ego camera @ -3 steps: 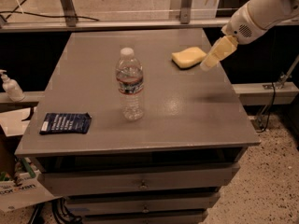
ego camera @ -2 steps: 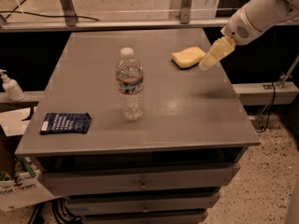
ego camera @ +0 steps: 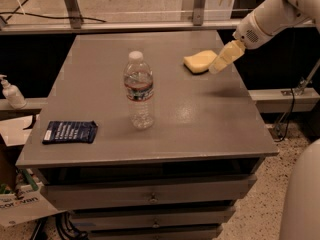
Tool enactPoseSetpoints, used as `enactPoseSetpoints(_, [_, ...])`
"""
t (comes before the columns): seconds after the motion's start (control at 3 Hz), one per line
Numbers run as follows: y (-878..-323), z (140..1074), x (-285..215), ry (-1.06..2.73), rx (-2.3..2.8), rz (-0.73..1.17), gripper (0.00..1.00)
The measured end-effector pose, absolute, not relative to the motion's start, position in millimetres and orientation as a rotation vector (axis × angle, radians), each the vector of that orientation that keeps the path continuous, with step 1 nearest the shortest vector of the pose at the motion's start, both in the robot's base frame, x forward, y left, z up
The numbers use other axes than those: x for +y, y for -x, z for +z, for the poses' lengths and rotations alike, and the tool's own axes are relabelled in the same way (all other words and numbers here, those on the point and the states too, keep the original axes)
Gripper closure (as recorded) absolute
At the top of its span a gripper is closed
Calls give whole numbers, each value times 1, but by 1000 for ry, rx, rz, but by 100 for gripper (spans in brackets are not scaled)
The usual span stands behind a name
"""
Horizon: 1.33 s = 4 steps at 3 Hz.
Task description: Move sponge near water bottle
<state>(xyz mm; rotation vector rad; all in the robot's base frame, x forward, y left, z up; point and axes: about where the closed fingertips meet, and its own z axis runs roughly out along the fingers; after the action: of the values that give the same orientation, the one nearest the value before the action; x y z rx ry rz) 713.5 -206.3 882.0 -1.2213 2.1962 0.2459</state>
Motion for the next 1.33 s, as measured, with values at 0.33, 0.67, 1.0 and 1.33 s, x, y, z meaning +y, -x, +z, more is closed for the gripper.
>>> enactPoseSetpoints(0.33, [-726, 869, -205, 1203, 2212, 256, 0])
enactPoseSetpoints(0.67, [-736, 856, -200, 1182, 2226, 276, 0])
enactPoseSetpoints(1.0, [-745, 843, -194, 1159, 2242, 299, 0])
enactPoseSetpoints(1.33, [-752, 833, -190, 1132, 2256, 318, 0])
